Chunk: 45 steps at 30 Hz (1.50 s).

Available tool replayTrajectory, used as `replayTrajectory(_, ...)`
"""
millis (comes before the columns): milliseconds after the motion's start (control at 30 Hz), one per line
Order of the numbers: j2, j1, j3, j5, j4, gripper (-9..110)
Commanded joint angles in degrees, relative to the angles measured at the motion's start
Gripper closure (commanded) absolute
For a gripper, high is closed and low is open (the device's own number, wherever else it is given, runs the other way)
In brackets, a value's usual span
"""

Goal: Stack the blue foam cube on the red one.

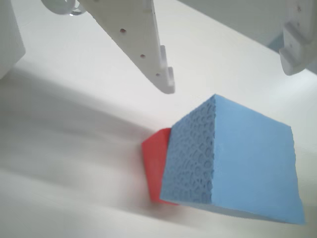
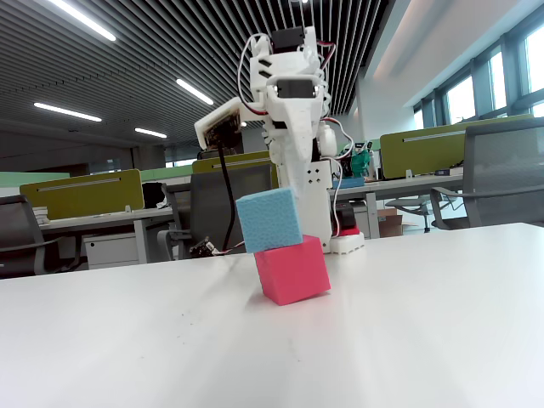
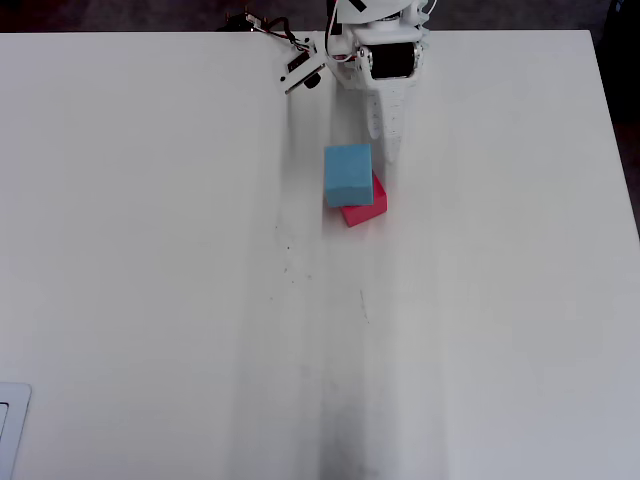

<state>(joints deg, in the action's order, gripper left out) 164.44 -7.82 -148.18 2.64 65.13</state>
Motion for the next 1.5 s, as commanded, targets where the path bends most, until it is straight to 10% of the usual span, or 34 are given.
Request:
replayTrajectory(0,2.4,0.4,-1.8,0.0,-1.7,74)
replayTrajectory(1467,18.0,3.8,-16.5,0.1,-8.4,81)
